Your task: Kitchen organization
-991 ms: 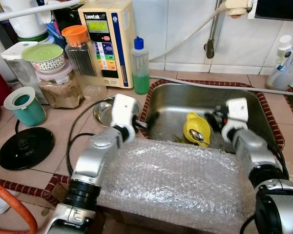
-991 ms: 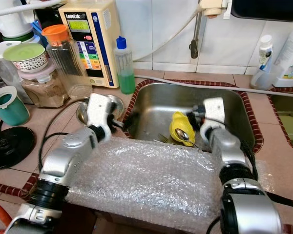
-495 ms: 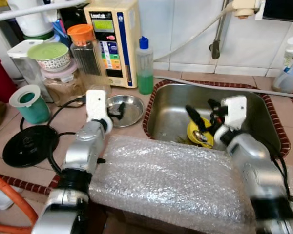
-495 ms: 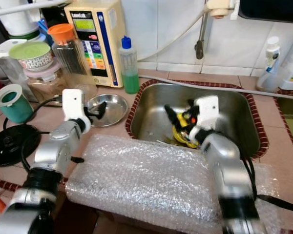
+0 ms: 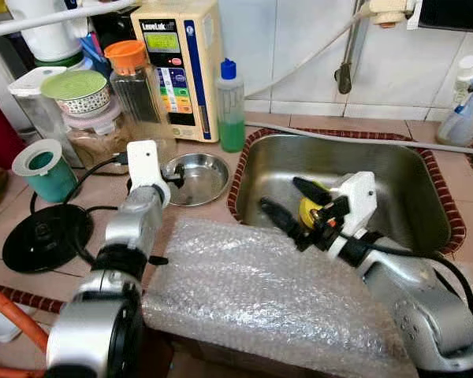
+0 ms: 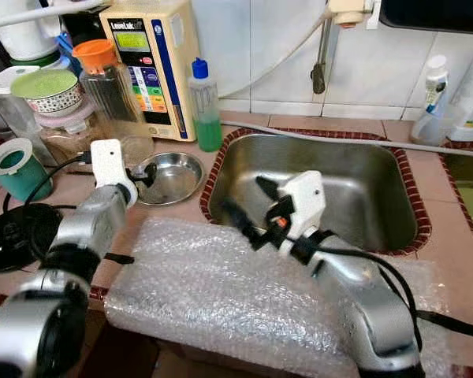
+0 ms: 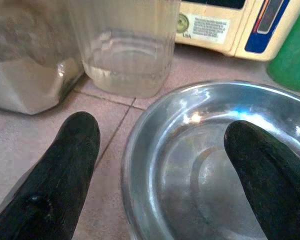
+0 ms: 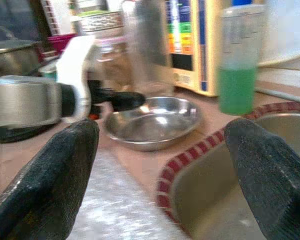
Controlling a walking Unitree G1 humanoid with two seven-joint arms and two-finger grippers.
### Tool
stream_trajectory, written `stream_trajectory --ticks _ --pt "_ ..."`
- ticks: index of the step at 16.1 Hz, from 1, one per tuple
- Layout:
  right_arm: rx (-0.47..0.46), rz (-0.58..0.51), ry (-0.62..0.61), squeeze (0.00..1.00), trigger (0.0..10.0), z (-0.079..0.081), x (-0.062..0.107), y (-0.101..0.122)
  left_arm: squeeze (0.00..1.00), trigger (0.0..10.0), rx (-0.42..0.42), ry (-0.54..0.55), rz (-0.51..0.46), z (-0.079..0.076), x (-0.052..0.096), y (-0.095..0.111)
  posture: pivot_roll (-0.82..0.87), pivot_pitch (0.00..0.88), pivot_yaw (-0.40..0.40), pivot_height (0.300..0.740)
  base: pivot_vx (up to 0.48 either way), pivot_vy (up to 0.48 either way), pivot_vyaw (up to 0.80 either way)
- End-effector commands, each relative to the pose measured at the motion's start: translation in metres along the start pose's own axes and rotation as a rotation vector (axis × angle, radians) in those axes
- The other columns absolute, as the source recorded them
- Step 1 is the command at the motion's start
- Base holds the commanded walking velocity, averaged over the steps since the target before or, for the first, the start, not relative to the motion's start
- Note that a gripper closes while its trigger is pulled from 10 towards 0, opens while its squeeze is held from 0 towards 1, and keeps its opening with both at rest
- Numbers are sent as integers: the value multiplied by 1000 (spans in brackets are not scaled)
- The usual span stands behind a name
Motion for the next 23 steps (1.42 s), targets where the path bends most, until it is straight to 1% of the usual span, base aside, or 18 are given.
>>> stream_trajectory --ticks 1,2,3,4,6,7,10,13,14,15,17,18,19,20,22,23 --pt "-4 1 27 16 10000 6 -1 2 1000 10000 7 18 11 4 -1 2 -61 0 144 740 0 0 0" --pt "-11 12 27 0 10000 10 0 4 0 10000 44 26 47 4 -3 -2 -69 0 160 740 0 0 0" --pt "-12 19 24 0 10000 12 1 4 0 10000 67 51 63 8 -5 -2 -69 0 160 740 0 0 0" --pt "-9 20 22 0 10000 12 1 4 0 10000 63 55 63 10 -5 -2 -70 0 163 740 0 0 0" --pt "-3 29 15 0 10000 14 3 4 0 10000 125 81 109 18 -6 -7 -77 0 170 740 0 0 0" --pt "1 30 15 0 10000 13 3 4 0 10000 138 81 120 19 -6 -8 -77 0 169 740 0 0 0" --pt "13 32 16 0 10000 15 1 6 0 10000 169 76 143 18 -6 -10 -78 0 170 740 0 0 0" --pt "24 35 14 0 10000 14 1 7 0 10000 232 22 196 9 -6 -18 -76 0 169 740 0 0 0" --pt "26 37 15 0 10000 15 0 7 0 7216 231 -9 200 5 -6 -18 -75 0 169 740 0 0 0" --pt "27 38 15 0 10000 15 0 7 0 3647 230 -20 201 4 -6 -18 -73 0 169 740 0 0 0" --pt "30 42 13 0 10000 14 -1 6 0 0 222 -26 216 3 -6 -21 -69 0 170 740 0 0 0" --pt "31 43 13 0 10000 14 -1 6 0 0 216 -26 222 4 -5 -23 -69 0 170 740 0 0 0" --pt "37 44 17 0 10000 14 -2 6 0 0 178 -23 234 6 -5 -26 -69 0 170 740 0 0 0" --pt "37 44 17 0 10000 14 -2 7 0 0 165 -26 243 9 -4 -30 -67 0 173 740 0 0 0" --pt "29 42 19 0 10000 13 -2 7 0 0 148 -19 253 15 -4 -35 -61 0 171 740 0 0 0" --pt "29 42 19 0 10000 13 -2 7 0 0 148 -19 253 15 -4 -35 -61 0 171 740 0 0 0"
Point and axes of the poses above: a point about 5 cm out from each wrist's last joint towards the gripper, its own x axis pointing back from the gripper into the wrist, its own y axis along the axis of the wrist's last joint, z = x × y, the point moved 2 cm from there along -x, pointing out of the wrist towards the gripper, and after that the axes turned 6 degrees about -x, right-handed, at the moved point
